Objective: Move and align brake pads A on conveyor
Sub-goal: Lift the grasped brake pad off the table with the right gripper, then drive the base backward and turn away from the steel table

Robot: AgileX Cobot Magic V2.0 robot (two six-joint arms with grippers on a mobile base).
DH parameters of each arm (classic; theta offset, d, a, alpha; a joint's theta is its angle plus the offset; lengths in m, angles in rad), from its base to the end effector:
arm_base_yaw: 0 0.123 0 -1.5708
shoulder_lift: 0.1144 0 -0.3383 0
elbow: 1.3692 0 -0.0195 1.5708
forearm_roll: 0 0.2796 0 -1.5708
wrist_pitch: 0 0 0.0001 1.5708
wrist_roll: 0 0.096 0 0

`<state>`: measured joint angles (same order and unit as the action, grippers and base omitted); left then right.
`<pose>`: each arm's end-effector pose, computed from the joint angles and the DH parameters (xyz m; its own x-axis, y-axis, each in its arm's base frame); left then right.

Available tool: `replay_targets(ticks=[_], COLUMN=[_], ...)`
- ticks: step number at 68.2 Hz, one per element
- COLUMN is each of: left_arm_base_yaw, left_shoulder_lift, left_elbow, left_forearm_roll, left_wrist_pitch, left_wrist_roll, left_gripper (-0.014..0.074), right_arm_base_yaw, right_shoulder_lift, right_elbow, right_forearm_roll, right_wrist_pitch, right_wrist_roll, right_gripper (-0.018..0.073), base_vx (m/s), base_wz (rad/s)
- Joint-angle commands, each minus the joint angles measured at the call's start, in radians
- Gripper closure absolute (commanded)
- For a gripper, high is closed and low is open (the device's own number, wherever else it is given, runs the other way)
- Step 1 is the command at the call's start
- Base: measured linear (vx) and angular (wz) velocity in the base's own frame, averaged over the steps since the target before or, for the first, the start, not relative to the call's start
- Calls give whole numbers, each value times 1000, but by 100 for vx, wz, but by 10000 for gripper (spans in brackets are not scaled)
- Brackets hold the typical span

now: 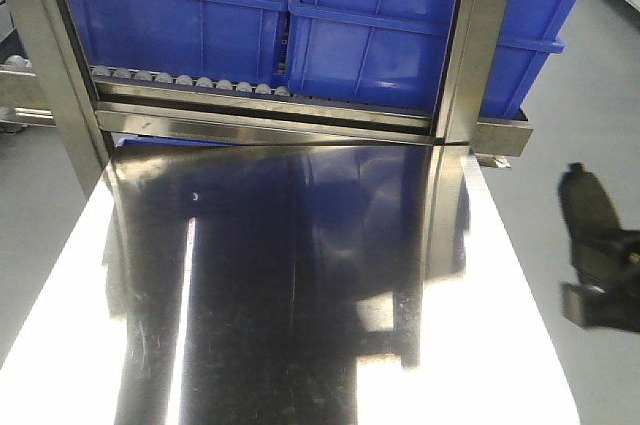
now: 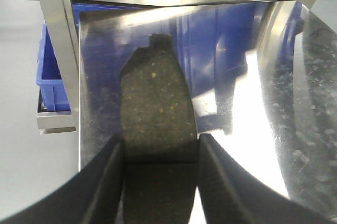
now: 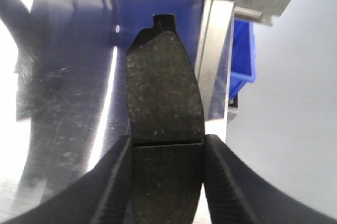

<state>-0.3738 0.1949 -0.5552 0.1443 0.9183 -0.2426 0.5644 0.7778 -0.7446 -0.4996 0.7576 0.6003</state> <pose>0.0101 0.0078 0.3216 -0.4543 0.0139 -0.8907 0.2002 0.9759 -0.0869 0.1339 0.0473 0.3668 -0.5537 -0.1036 -0.8263 -0.1635 0.9864 -0.0141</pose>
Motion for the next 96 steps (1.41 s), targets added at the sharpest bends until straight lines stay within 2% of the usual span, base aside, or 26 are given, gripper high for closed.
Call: replay_targets(ticks=[1, 17, 32, 42, 96], left_arm_base_yaw=[-7, -7, -7, -7, -7], left_shoulder_lift=[9, 9, 9, 9, 9], left_elbow=[-27, -27, -27, -27, -27], left_forearm_roll=[11, 11, 11, 11, 11], left_wrist_pitch=[-88, -88, -88, -88, -88], left_wrist_roll=[-8, -8, -8, -8, -8], left_gripper=[603, 603, 603, 603, 603], right_arm_base_yaw=[-6, -6, -6, -6, -6], right_shoulder_lift=[-115, -371, -505, -515, -515], right_elbow=[27, 179, 275, 283, 283], right_forearm_roll=[-57, -57, -58, -102, -102], right_wrist_pitch=[-81, -185, -236, -223, -212], right_wrist_roll=[4, 3, 2, -4, -4], right_gripper=[564, 564, 564, 564, 564], base_vx=[0, 0, 0, 0, -1], base_wz=[0, 0, 0, 0, 2])
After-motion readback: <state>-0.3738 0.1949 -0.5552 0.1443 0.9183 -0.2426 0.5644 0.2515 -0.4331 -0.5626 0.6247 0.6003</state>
